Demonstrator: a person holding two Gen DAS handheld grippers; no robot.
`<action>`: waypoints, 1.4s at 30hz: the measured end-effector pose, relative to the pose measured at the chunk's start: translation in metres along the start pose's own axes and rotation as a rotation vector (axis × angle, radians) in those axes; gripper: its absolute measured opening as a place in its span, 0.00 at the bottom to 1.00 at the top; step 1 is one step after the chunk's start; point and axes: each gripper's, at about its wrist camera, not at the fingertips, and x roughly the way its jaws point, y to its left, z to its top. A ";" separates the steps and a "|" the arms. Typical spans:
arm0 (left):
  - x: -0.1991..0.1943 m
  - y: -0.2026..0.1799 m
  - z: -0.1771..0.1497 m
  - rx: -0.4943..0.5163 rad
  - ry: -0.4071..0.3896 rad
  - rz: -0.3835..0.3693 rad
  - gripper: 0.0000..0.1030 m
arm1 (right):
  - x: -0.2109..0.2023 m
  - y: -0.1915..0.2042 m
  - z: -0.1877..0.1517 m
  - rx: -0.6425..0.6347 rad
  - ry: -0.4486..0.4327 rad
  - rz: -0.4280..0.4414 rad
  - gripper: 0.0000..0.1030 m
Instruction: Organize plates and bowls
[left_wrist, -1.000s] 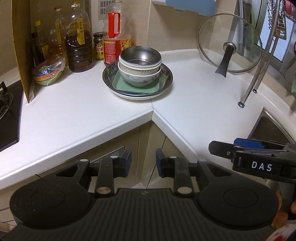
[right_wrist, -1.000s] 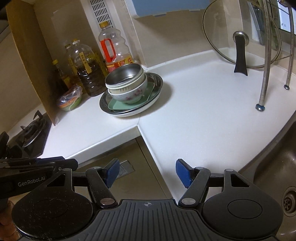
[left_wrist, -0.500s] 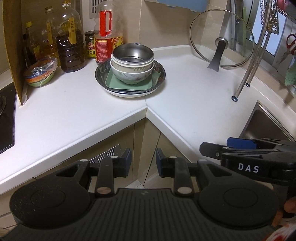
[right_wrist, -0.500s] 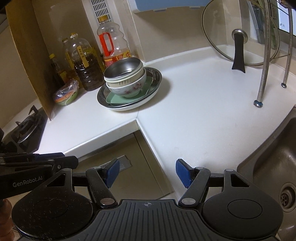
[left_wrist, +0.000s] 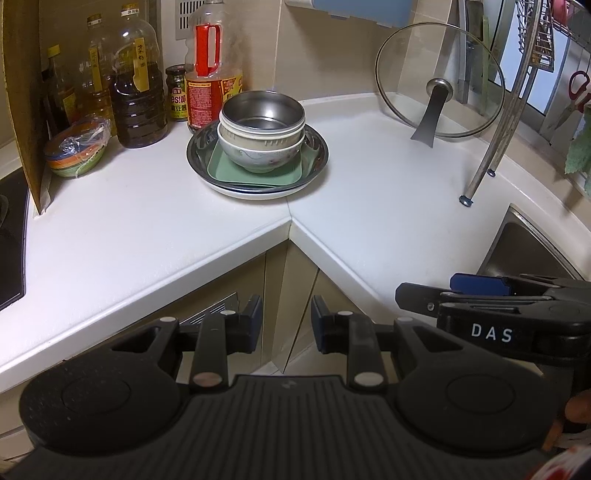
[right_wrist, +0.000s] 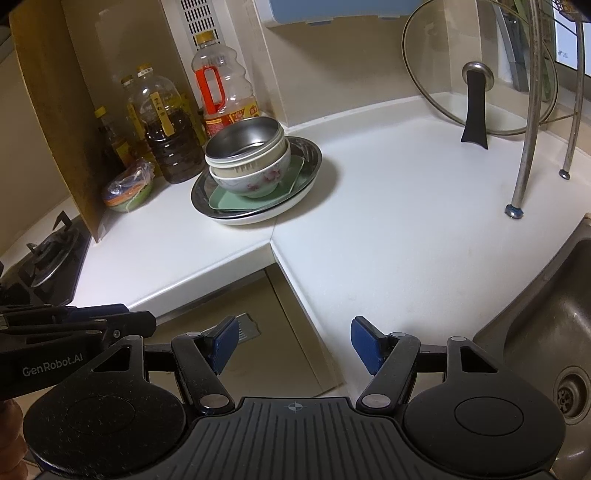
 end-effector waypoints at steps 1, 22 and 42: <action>0.000 0.000 0.000 0.000 0.000 0.000 0.24 | 0.000 -0.001 0.000 0.000 0.000 0.000 0.65; 0.001 0.000 0.002 0.000 0.000 -0.002 0.24 | 0.002 -0.001 0.005 -0.001 -0.002 -0.001 0.65; 0.000 0.004 0.006 0.005 -0.010 -0.008 0.24 | 0.003 -0.001 0.009 -0.003 -0.006 -0.003 0.65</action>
